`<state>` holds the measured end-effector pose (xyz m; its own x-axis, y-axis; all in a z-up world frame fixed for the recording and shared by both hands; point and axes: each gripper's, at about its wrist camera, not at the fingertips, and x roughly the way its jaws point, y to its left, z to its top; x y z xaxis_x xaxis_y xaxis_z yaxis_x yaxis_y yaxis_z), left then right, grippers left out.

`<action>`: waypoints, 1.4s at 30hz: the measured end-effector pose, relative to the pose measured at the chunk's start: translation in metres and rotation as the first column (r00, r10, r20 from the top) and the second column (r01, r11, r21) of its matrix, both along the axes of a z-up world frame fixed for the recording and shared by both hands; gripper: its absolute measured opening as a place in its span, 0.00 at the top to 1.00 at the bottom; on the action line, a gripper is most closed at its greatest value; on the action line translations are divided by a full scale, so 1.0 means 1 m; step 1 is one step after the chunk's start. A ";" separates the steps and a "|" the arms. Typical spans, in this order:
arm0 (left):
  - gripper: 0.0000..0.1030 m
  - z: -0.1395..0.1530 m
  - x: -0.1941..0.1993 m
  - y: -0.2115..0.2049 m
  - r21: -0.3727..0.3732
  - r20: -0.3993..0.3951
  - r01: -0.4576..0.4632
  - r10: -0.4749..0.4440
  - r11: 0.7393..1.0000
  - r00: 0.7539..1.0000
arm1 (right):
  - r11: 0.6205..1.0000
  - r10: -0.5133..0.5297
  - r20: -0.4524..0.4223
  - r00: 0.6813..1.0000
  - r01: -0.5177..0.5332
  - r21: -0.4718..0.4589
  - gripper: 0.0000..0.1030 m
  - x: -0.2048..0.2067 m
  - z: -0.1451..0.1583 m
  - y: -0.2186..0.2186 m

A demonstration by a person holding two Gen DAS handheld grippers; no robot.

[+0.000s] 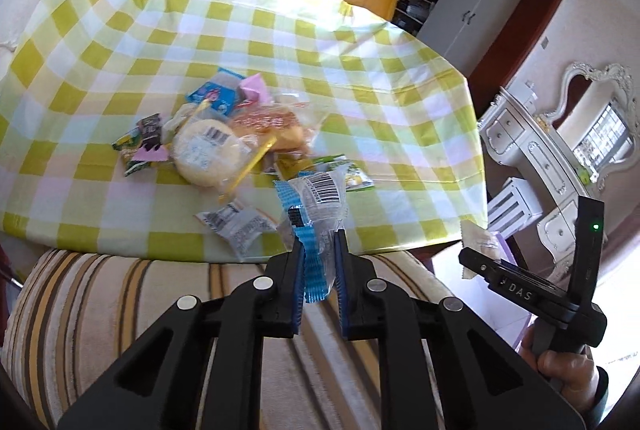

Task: Organize snacks
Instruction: 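Carry both held snacks over the white box and open both tools to drop them, then move both open tools back over the snack pile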

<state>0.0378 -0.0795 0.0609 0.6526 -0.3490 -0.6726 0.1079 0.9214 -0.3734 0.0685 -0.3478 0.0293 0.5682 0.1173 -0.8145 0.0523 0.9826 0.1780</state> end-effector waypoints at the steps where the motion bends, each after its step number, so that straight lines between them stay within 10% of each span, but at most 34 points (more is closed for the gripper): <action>1: 0.88 0.003 0.002 -0.010 -0.009 0.009 0.035 -0.034 0.999 0.999 | 1.000 -0.015 0.000 1.000 0.015 0.001 0.49 -0.002 0.000 -0.007; 14: 0.87 -0.007 0.018 -0.153 -0.098 -0.023 0.429 -0.433 0.898 0.901 | 0.969 -0.247 -0.016 0.969 0.247 -0.010 0.46 -0.027 -0.014 -0.106; 20: 0.71 -0.025 0.025 -0.188 -0.135 -0.090 0.491 -0.504 0.861 0.859 | 0.945 -0.327 -0.016 0.945 0.326 -0.033 0.24 -0.035 -0.018 -0.132; 23: 0.40 -0.023 0.021 -0.185 -0.109 -0.082 0.474 -0.483 0.874 0.872 | 0.925 -0.371 -0.009 0.929 0.368 -0.094 0.20 -0.036 -0.019 -0.135; 29: 0.24 -0.014 0.019 -0.169 -0.034 -0.048 0.412 -0.414 0.910 0.909 | 0.906 -0.369 0.094 0.925 0.380 -0.187 0.07 -0.038 -0.008 -0.123; 42: 0.20 -0.009 0.022 -0.080 0.070 0.002 0.146 -0.146 0.987 0.989 | 0.988 -0.118 0.131 0.984 0.130 -0.082 0.07 -0.025 0.016 -0.062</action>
